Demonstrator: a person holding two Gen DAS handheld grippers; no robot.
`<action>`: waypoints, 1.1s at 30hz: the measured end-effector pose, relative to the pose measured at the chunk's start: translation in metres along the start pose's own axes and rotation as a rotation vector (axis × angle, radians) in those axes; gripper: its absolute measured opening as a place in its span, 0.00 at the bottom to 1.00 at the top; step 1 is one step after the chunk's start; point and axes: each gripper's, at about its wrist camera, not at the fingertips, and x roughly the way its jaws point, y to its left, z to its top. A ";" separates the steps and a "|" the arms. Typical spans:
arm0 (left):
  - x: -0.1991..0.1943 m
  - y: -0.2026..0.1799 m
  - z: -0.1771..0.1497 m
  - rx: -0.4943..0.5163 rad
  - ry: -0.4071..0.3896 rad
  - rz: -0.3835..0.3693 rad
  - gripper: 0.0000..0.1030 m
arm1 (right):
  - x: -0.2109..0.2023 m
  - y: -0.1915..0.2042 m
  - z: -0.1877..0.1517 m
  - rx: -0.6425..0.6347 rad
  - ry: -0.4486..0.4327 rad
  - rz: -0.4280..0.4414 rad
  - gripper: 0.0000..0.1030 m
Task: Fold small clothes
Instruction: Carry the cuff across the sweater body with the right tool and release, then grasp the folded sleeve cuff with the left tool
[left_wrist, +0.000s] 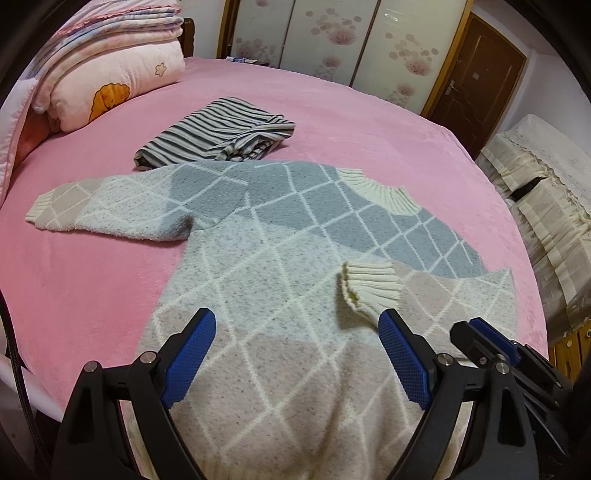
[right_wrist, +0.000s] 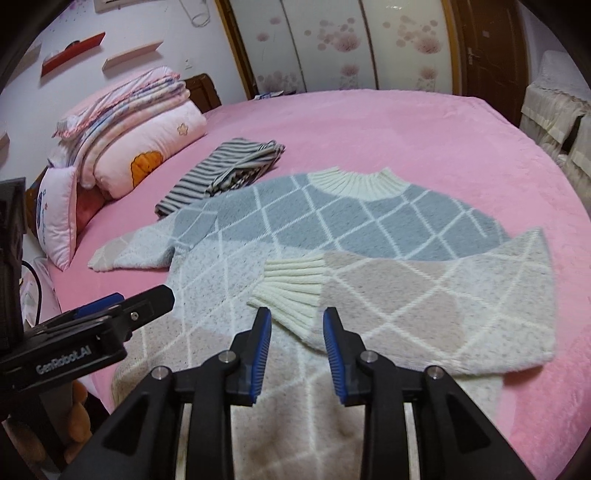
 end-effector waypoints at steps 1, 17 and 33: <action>-0.001 -0.002 0.000 0.004 0.000 -0.003 0.86 | -0.006 -0.003 0.000 0.007 -0.010 -0.001 0.30; -0.001 -0.038 -0.001 0.077 0.026 -0.051 0.87 | -0.070 -0.062 -0.013 0.111 -0.139 -0.114 0.39; 0.061 -0.059 -0.019 0.065 0.174 -0.134 0.87 | -0.052 -0.140 -0.052 0.239 -0.063 -0.224 0.39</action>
